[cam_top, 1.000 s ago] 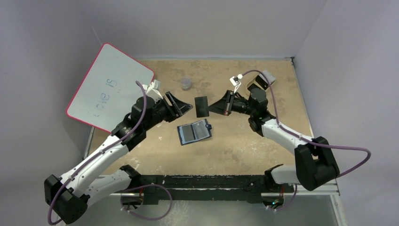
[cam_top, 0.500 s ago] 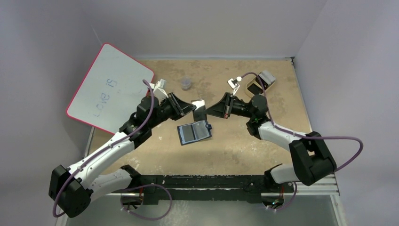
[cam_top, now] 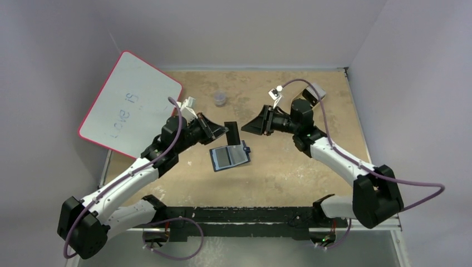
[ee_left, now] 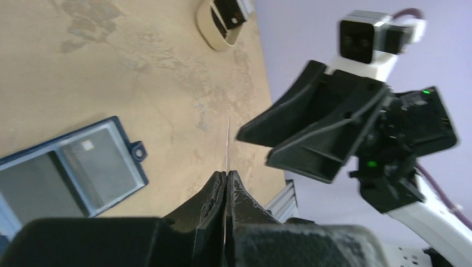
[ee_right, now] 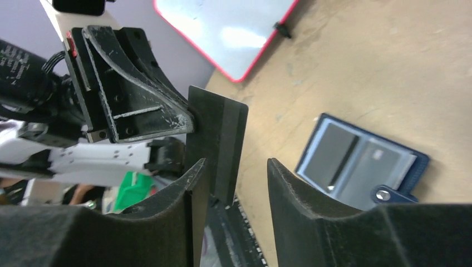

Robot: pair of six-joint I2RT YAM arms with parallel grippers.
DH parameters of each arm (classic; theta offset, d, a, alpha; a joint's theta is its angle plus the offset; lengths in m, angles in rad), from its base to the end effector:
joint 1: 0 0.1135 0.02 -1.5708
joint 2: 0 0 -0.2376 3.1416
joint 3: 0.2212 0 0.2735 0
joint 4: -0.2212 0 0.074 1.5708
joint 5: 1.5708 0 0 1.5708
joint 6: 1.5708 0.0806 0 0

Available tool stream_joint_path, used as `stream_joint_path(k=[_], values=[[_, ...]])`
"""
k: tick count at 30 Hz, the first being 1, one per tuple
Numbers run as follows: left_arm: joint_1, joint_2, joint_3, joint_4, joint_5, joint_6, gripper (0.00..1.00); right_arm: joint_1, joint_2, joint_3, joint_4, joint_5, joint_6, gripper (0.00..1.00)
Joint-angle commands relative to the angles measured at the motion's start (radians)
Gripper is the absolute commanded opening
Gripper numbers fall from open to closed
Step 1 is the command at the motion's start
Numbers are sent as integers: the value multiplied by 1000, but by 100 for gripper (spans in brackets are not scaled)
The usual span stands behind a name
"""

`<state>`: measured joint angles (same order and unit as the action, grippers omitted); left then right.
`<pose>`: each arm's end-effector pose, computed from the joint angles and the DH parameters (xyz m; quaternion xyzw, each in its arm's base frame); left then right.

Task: Put the credit cards into the card holder
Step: Insert the credit card into the card holder.

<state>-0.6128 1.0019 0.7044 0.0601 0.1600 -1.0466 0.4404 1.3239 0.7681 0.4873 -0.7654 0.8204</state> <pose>0.2495 -0.1911 0.2567 -0.1203 0.7756 -0.4971 0.3698 0.2947 0.2006 0.2450 -0.1222 0.7140 0.5937 0.3505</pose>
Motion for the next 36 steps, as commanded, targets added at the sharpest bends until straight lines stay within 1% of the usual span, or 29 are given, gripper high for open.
stream_joint_path(k=[1, 4, 7, 10, 18, 21, 25, 29, 32, 36], values=[[41, 9, -46, -43, -36, 43, 0, 3, -54, 84, -312, 179, -217, 48], [63, 24, -91, -31, -19, 35, 0, 3, -28, 113, -388, 279, -278, 52], [73, 45, -128, -11, -10, 30, 0, 5, 14, 152, -459, 369, -314, 52], [80, 85, -144, -12, -18, 64, 0, 6, 73, 190, -531, 434, -351, 52], [154, 154, -237, 122, 61, 29, 0, 53, 266, 254, -535, 436, -396, 51], [184, 183, -262, 170, 103, 30, 0, 96, 325, 285, -535, 430, -404, 48], [192, 209, -263, 195, 149, 39, 0, 124, 368, 296, -544, 481, -393, 40], [192, 228, -264, 200, 176, 60, 0, 159, 387, 289, -559, 548, -394, 37], [192, 244, -263, 210, 198, 66, 0, 181, 405, 282, -568, 557, -391, 35], [192, 252, -257, 205, 206, 69, 0, 210, 399, 255, -569, 571, -376, 28]])
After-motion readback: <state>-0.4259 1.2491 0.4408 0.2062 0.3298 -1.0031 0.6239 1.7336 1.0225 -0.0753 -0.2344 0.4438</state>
